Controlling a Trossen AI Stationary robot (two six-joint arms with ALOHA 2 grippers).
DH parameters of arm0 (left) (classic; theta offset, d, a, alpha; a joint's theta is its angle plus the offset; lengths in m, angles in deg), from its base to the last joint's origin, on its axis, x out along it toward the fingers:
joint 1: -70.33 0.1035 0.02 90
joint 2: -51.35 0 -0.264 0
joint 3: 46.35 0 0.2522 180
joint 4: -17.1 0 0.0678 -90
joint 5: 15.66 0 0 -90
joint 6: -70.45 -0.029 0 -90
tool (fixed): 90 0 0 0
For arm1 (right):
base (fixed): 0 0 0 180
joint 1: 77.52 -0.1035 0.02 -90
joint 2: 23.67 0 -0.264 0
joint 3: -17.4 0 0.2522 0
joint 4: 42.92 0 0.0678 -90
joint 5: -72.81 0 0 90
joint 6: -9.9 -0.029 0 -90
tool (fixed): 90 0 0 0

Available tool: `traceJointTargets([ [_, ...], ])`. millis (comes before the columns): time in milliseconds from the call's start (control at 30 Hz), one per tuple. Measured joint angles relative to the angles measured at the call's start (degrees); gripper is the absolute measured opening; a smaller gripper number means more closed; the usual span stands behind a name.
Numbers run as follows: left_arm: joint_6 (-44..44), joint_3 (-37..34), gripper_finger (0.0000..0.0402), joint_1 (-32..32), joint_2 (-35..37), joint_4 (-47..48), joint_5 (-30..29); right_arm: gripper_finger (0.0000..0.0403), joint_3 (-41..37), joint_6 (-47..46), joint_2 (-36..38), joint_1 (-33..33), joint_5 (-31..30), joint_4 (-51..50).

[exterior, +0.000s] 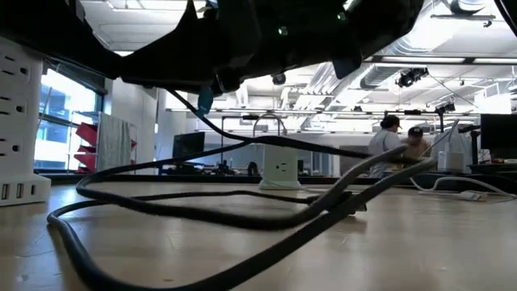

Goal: Insert USB
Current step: Insert the black charger cable into the bottom white outlet extension

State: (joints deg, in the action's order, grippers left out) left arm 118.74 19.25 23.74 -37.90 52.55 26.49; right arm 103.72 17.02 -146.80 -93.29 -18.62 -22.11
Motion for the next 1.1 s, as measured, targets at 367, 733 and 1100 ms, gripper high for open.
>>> traceJointTargets([
  [367,-0.7,0.0,0.0008,0.0,0.0,0.9,0.7,0.0008,0.0,-1.9,0.0,0.0,0.0,-0.4],
  [733,-3.7,12.4,0.0038,0.3,7.5,24.4,5.4,0.0002,13.6,-15.1,-0.2,0.7,-3.6,-31.8],
  [1100,28.6,17.9,0.0001,-1.9,8.4,63.1,24.2,0.0,20.9,-21.0,0.1,-0.3,-3.3,-43.2],
])
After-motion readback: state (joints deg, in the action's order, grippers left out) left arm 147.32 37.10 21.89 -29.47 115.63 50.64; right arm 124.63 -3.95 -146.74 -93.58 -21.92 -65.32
